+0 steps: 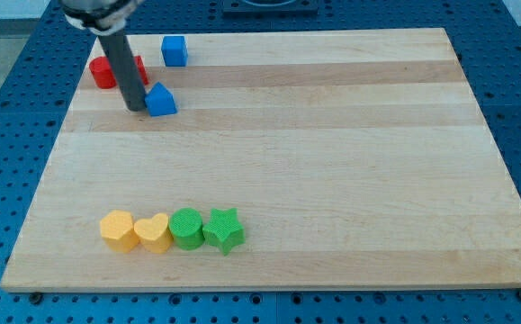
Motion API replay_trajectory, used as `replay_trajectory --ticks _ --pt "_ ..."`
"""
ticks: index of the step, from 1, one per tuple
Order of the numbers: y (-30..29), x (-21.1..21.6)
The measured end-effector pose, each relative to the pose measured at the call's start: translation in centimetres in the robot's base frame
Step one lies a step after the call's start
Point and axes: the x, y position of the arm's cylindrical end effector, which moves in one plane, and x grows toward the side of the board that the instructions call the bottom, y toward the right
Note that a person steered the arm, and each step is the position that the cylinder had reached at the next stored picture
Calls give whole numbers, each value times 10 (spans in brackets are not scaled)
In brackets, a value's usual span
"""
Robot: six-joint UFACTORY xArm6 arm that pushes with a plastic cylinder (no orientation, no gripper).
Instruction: Push the red circle to the left side of the hexagon
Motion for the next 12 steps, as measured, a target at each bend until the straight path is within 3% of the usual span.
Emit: replay_trajectory --ticks 1,2,4,6,8,9,11,12 --pt "75 2" --pt "58 2" --pt "-124 -11" --pt "-131 -22" --pt "-126 -133" --pt "-85 -135" --pt "-73 -33" --pt "-74 -60"
